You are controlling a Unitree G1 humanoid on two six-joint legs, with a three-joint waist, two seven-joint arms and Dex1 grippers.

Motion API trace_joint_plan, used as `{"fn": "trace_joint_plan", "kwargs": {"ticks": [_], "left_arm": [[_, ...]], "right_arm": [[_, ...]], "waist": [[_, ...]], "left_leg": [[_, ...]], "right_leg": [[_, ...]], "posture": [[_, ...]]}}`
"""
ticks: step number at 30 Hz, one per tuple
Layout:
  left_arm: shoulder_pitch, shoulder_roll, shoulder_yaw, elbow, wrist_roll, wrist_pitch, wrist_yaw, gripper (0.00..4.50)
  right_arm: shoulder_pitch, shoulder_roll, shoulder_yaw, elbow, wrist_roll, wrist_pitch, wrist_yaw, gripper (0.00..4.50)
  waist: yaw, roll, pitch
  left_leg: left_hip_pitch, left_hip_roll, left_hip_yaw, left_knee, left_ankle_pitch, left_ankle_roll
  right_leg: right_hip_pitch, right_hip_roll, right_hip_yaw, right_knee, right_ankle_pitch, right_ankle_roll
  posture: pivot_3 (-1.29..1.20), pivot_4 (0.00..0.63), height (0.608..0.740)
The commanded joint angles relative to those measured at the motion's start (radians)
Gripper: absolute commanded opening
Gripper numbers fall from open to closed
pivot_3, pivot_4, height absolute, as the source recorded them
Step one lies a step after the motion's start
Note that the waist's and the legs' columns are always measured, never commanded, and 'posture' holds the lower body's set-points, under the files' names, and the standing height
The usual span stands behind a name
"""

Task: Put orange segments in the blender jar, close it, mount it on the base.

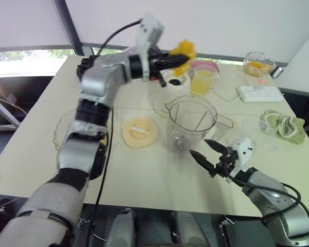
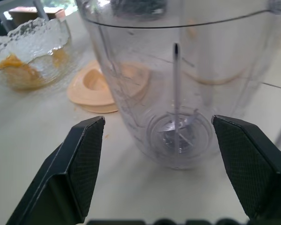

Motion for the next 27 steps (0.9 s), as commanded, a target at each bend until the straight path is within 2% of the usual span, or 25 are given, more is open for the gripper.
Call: {"fn": "trace_joint_plan", "kwargs": {"ticks": [1, 6, 16, 19, 25, 27], "left_arm": [[-0.036, -0.047, -0.063, 0.095, 0.062, -0.122, -0.08, 0.11], [0.0, -0.075, -0.132, 0.142, 0.132, -0.204, -0.158, 0.11], [0.093, -0.032, -0.195, 0.061, 0.209, -0.205, -0.228, 0.11], [0.122, -0.027, -0.209, 0.054, 0.235, -0.214, -0.226, 0.99], [0.159, -0.026, -0.215, 0.015, 0.25, -0.23, -0.224, 3.93], [0.158, -0.033, -0.204, 0.006, 0.244, -0.234, -0.211, 3.93]], "right_arm": [[0.047, 0.022, -0.036, -0.073, -0.008, -0.035, -0.033, 3.86], [0.119, 0.046, -0.055, -0.12, -0.014, -0.049, -0.069, 3.86], [0.181, 0.05, -0.077, -0.138, -0.012, -0.061, -0.078, 3.86], [0.178, 0.043, -0.084, -0.136, -0.007, -0.054, -0.073, 3.86], [0.181, 0.031, -0.097, -0.134, -0.002, -0.044, -0.063, 3.86], [0.185, 0.03, -0.101, -0.135, -0.001, -0.042, -0.061, 3.86]], "waist": [[-0.002, 0.0, 0.0], [-0.008, 0.001, 0.0], [-0.002, 0.001, 0.0], [0.0, 0.001, 0.0], [0.0, 0.002, 0.0], [0.0, 0.002, 0.0]], "left_leg": [[0.0, 0.0, 0.0, 0.0, 0.0, 0.0], [0.0, 0.0, 0.0, -0.001, 0.0, 0.0], [0.0, 0.001, -0.001, -0.001, 0.0, 0.0], [0.0, 0.001, -0.001, -0.001, 0.0, 0.0], [0.001, 0.001, -0.001, -0.001, 0.0, 0.0], [0.001, 0.001, -0.001, 0.0, 0.0, 0.0]], "right_leg": [[0.0, 0.0, 0.0, 0.0, 0.0, 0.0], [-0.001, 0.001, 0.001, 0.0, 0.0, 0.0], [-0.001, 0.001, 0.002, 0.0, -0.002, -0.003], [-0.001, 0.001, 0.002, 0.0, -0.002, -0.003], [0.0, 0.0, 0.002, 0.0, -0.002, -0.003], [0.0, 0.0, 0.002, 0.0, -0.002, -0.003]], "posture": [[0.0, 0.15, 0.74], [0.0, 0.15, 0.74], [0.0, 0.15, 0.74], [0.0, 0.15, 0.74], [0.0, 0.15, 0.74], [0.0, 0.15, 0.74]]}}
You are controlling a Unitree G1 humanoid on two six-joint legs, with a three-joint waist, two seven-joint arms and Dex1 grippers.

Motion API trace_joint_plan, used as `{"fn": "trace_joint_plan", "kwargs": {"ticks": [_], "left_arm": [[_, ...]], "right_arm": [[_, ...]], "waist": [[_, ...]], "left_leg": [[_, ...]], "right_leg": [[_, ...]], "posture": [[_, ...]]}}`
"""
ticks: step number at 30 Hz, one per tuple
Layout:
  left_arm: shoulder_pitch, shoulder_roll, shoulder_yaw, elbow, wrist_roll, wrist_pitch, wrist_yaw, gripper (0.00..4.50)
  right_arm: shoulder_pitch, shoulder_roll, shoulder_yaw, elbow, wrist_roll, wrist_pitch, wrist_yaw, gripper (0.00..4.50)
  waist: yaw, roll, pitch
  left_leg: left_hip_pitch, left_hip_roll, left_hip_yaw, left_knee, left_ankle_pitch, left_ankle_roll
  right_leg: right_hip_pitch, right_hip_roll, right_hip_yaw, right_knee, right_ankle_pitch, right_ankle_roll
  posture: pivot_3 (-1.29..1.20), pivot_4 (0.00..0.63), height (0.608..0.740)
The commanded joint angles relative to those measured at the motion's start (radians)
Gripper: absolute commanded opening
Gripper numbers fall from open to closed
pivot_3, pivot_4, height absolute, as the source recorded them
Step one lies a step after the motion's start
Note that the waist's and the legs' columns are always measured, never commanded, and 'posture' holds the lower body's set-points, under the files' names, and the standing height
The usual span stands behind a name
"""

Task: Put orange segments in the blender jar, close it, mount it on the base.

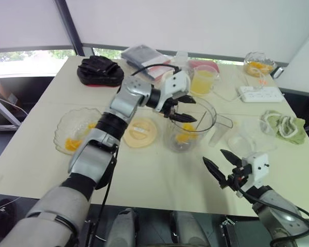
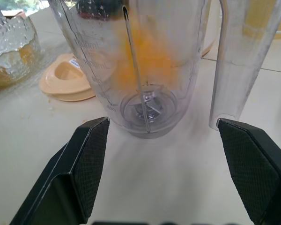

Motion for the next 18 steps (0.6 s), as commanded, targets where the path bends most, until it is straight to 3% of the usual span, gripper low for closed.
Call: {"fn": "trace_joint_plan", "kwargs": {"ticks": [1, 11, 18], "left_arm": [[0.005, -0.016, 0.005, -0.026, -0.004, -0.002, 0.016, 3.93], [-0.021, -0.029, 0.117, -0.086, -0.072, 0.065, 0.133, 3.93], [0.054, 0.033, 0.208, -0.283, -0.165, 0.216, 0.208, 3.93]], "right_arm": [[0.007, -0.01, -0.025, -0.041, 0.014, -0.006, 0.006, 3.86], [0.032, -0.022, -0.056, -0.043, 0.027, -0.003, 0.016, 3.86], [0.071, -0.044, -0.115, -0.054, 0.051, 0.01, 0.032, 3.86]], "waist": [[0.0, 0.0, 0.0], [-0.001, 0.0, 0.0], [-0.003, 0.0, 0.0]], "left_leg": [[0.0, 0.0, 0.0, 0.0, 0.0, 0.0], [0.0, 0.0, 0.0, 0.0, 0.0, 0.0], [0.0, 0.001, -0.002, 0.0, 0.0, 0.0]], "right_leg": [[0.0, 0.0, 0.0, 0.0, 0.0, 0.0], [0.0, 0.0, 0.0, 0.0, 0.0, 0.001], [0.0, 0.0, 0.0, 0.0, 0.002, 0.003]], "posture": [[0.0, 0.15, 0.74], [0.0, 0.15, 0.74], [0.0, 0.15, 0.74]]}}
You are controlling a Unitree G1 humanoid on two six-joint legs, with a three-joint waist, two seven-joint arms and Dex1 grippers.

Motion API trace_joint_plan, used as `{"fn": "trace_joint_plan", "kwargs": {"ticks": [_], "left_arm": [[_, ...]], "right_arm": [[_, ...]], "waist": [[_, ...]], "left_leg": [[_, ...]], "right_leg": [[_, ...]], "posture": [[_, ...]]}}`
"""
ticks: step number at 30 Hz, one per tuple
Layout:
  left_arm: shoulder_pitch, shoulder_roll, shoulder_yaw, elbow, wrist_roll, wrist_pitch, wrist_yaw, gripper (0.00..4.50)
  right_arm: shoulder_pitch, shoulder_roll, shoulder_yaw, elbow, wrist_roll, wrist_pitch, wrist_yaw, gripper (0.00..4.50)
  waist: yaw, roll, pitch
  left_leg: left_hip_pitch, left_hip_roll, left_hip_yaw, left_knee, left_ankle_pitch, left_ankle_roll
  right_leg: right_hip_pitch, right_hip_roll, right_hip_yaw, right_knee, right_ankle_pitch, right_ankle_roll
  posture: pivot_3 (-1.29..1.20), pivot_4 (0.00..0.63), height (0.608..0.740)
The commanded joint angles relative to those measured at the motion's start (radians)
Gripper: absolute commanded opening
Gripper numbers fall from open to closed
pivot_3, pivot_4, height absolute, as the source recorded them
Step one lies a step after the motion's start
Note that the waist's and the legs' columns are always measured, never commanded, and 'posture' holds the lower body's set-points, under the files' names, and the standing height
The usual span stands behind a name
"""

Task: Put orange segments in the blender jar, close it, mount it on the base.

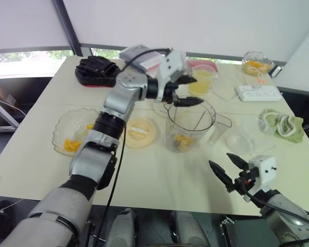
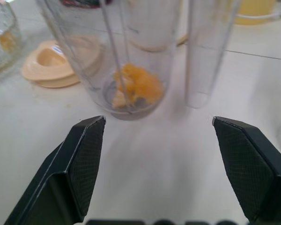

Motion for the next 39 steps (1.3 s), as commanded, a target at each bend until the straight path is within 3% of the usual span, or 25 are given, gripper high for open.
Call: {"fn": "trace_joint_plan", "kwargs": {"ticks": [1, 4, 12, 21, 24, 30, 39], "left_arm": [[0.053, 0.035, 0.051, -0.149, -0.063, 0.078, 0.026, 3.93], [0.09, 0.057, 0.056, -0.225, -0.087, 0.125, 0.048, 3.93], [0.427, 0.302, 0.09, -0.652, -0.225, 0.384, 0.03, 3.93], [0.745, 0.459, 0.16, -0.916, -0.392, 0.472, 0.004, 3.93], [0.789, 0.462, 0.162, -0.984, -0.463, 0.508, 0.022, 3.93], [0.853, 0.442, 0.075, -1.049, -0.455, 0.493, 0.085, 3.93], [0.881, 0.445, -0.01, -1.077, -0.396, 0.441, 0.156, 3.93]], "right_arm": [[0.009, -0.016, -0.059, -0.041, 0.025, -0.002, 0.007, 3.86], [0.007, -0.015, -0.093, -0.029, 0.035, -0.004, 0.003, 3.86], [-0.033, 0.038, -0.161, 0.009, -0.045, -0.02, -0.138, 3.86], [-0.043, 0.113, -0.228, 0.062, -0.105, -0.082, -0.239, 3.86], [-0.055, 0.127, -0.262, 0.1, -0.109, -0.101, -0.262, 3.86], [-0.129, 0.154, -0.314, 0.186, -0.089, -0.108, -0.313, 3.86], [-0.205, 0.176, -0.272, 0.319, -0.147, -0.137, -0.355, 3.86]], "waist": [[-0.001, 0.0, 0.0], [0.001, 0.0, 0.0], [-0.002, 0.003, -0.001], [-0.003, 0.004, -0.002], [0.0, 0.004, -0.002], [-0.003, 0.005, -0.002], [-0.007, 0.005, -0.002]], "left_leg": [[0.0, 0.0, 0.0, 0.0, 0.0, 0.0], [0.0, 0.0, 0.0, 0.0, 0.0, 0.0], [0.002, 0.003, 0.0, -0.002, 0.0, 0.0], [0.002, 0.003, 0.003, -0.001, 0.0, -0.001], [0.002, 0.004, 0.002, -0.001, 0.0, -0.001], [0.007, 0.003, 0.003, -0.001, 0.001, -0.001], [0.012, 0.004, 0.004, -0.003, 0.0, -0.001]], "right_leg": [[0.0, 0.0, 0.0, 0.0, 0.0, 0.0], [0.0, 0.0, 0.0, 0.0, 0.0, 0.0], [0.0, 0.0, 0.001, 0.002, 0.0, -0.001], [0.001, -0.004, 0.001, 0.0, -0.002, -0.004], [0.001, -0.004, 0.001, 0.0, -0.002, -0.005], [0.005, -0.004, 0.002, 0.0, -0.002, -0.005], [0.009, -0.003, 0.003, -0.001, -0.003, -0.006]], "posture": [[0.0, 0.15, 0.74], [0.0, 0.15, 0.74], [0.0, 0.15, 0.74], [0.0, 0.15, 0.74], [0.0, 0.15, 0.74], [0.0, 0.15, 0.74], [0.0, 0.15, 0.74]]}}
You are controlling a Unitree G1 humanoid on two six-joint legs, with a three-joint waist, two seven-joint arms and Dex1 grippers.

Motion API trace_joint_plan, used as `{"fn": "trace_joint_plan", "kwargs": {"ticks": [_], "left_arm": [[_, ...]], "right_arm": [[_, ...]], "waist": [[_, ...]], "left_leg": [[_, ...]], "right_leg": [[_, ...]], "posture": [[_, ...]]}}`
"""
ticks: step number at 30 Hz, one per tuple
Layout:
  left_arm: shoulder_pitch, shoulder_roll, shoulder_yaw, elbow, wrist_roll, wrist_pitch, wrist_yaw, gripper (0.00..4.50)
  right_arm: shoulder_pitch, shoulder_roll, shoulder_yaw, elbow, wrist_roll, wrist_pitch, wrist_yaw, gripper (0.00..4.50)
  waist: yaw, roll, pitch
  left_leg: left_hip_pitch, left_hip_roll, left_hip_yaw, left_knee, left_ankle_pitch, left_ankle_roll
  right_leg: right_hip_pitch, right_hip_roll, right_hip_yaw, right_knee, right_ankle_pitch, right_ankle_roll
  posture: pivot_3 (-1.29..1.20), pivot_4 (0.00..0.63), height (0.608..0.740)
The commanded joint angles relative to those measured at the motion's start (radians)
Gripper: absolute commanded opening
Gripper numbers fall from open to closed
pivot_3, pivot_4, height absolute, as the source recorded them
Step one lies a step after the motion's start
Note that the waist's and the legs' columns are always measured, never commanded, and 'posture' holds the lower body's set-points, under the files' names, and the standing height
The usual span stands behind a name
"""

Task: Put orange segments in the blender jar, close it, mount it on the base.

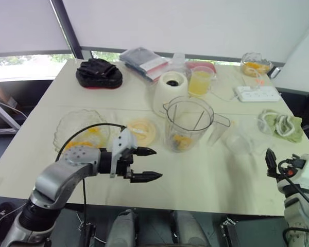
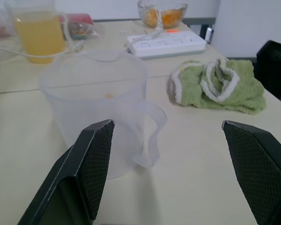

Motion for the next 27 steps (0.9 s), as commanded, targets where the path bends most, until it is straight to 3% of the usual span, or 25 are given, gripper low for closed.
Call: {"fn": "trace_joint_plan", "kwargs": {"ticks": [1, 27], "left_arm": [[-0.017, -0.003, 0.006, -0.043, -0.006, -0.011, 0.031, 3.93], [0.012, 0.035, 0.006, -0.07, 0.001, -0.01, 0.135, 3.93]], "right_arm": [[-0.028, 0.007, 0.013, 0.044, -0.03, -0.039, -0.014, 3.86], [-0.226, -0.003, -0.017, 0.289, -0.033, -0.07, -0.104, 3.86]], "waist": [[-0.001, 0.0, 0.0], [-0.006, 0.002, 0.002]], "left_leg": [[0.001, 0.0, 0.0, 0.0, 0.0, 0.0], [0.002, 0.0, 0.0, -0.002, 0.0, 0.0]], "right_leg": [[0.002, 0.0, 0.0, -0.001, 0.0, 0.0], [0.002, -0.001, 0.0, -0.002, -0.001, -0.001]], "posture": [[0.0, 0.15, 0.74], [0.0, 0.15, 0.74]]}}
